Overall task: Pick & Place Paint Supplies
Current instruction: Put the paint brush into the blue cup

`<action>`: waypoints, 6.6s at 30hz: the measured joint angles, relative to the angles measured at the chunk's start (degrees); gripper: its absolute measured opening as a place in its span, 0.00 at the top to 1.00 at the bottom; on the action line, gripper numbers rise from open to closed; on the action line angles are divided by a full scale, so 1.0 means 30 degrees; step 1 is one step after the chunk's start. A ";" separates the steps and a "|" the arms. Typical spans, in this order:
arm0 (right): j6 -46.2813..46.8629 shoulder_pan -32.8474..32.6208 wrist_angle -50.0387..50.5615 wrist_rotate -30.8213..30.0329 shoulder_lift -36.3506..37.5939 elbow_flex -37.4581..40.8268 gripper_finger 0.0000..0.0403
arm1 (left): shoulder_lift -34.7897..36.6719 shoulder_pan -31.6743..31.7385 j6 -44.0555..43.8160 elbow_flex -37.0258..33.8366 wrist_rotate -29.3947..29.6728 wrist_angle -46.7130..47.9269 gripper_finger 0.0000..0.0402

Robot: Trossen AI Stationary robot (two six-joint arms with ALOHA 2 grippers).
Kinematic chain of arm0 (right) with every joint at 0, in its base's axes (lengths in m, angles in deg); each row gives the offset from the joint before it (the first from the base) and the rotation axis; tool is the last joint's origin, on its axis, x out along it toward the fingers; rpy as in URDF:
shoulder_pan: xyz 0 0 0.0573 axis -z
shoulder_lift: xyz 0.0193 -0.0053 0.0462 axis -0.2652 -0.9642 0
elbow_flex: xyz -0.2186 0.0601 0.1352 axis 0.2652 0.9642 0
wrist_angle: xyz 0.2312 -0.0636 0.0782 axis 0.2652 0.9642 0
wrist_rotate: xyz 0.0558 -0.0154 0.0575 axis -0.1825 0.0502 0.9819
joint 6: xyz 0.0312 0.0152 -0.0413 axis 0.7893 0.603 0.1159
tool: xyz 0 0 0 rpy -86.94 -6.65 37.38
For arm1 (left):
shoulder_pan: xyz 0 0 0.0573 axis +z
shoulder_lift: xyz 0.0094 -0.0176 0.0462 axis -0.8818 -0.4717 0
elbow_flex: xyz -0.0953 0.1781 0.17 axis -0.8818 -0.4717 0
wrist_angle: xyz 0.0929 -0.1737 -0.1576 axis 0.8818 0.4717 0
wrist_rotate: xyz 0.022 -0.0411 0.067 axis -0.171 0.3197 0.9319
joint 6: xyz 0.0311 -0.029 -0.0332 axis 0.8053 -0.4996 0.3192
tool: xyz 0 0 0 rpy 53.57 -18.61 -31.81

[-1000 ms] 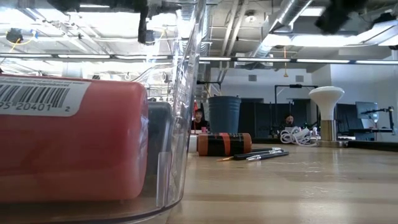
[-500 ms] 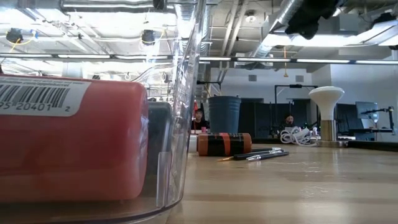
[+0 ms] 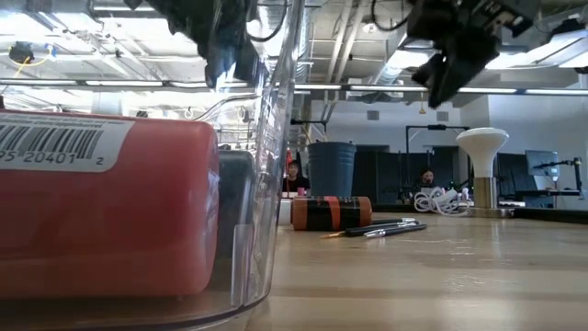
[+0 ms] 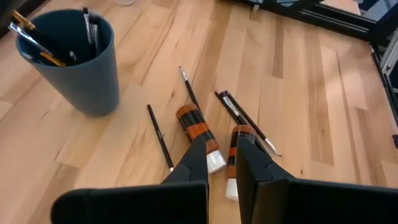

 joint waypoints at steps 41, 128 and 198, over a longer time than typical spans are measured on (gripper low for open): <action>0.2920 0.2703 -0.2804 0.5182 -0.3978 -0.1887 0.75 | 0.0022 0.0036 -0.1632 -0.0828 0.0109 -0.3450 1.00; 4.3386 0.7342 -2.0571 1.1083 -0.4417 1.0069 0.51 | 0.0029 0.1064 -0.0502 -0.0828 -0.0124 -0.3532 1.00; 4.4404 0.8658 -1.8006 1.0739 -0.9002 1.0018 0.83 | 0.0029 0.1049 -0.0298 -0.0828 -0.0138 -0.3506 1.00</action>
